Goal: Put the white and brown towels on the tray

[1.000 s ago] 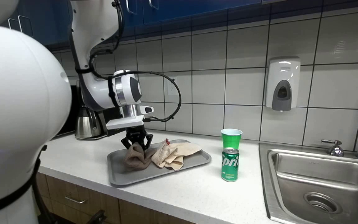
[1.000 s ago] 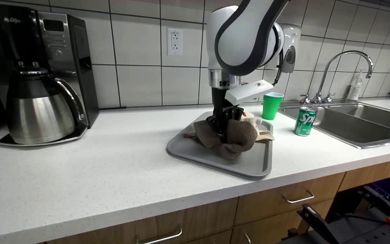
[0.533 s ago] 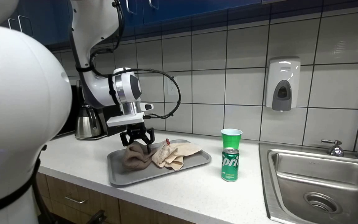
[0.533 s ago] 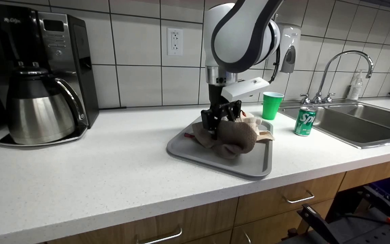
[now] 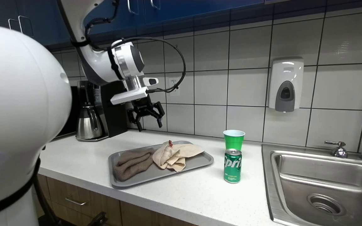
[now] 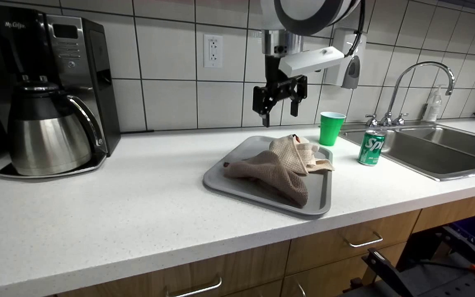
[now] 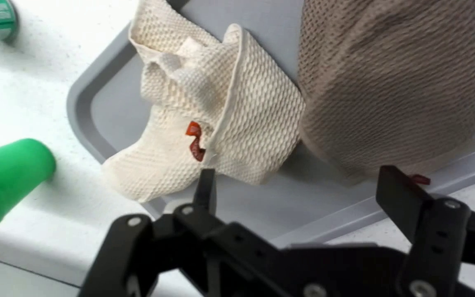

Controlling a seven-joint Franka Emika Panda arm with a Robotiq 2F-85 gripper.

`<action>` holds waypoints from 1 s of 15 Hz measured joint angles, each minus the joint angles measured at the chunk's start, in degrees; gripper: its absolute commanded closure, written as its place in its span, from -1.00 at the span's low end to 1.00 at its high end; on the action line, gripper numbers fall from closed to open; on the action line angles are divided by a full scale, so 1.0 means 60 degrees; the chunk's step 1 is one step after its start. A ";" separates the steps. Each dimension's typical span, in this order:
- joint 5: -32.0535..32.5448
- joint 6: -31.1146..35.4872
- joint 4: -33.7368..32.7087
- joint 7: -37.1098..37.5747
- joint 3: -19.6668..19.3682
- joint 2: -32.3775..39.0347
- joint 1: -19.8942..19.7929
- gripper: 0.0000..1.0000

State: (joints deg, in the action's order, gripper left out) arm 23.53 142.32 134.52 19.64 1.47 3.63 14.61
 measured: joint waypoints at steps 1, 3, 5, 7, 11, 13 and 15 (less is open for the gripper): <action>0.0106 -0.0141 0.0057 0.0106 0.0006 -0.0235 -0.0071 -1.00; 0.0247 -0.0353 0.0208 0.0290 0.0028 -0.0644 -0.0240 -1.00; 0.0304 -0.0473 0.0382 0.0460 0.0047 -0.0945 -0.0415 -1.00; 0.0307 -0.0530 0.0571 0.0593 0.0074 -0.1204 -0.0610 -1.00; -0.0039 -0.0500 0.1016 0.0664 0.0105 -0.1656 -0.1013 -1.00; -0.0338 -0.0498 0.1249 0.0657 0.0106 -0.1892 -0.1205 -1.00; -0.0612 -0.0497 0.1476 0.0630 0.0104 -0.2133 -0.1394 -1.00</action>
State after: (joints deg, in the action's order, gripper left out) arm 19.86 139.33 143.37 23.42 2.09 -9.17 6.25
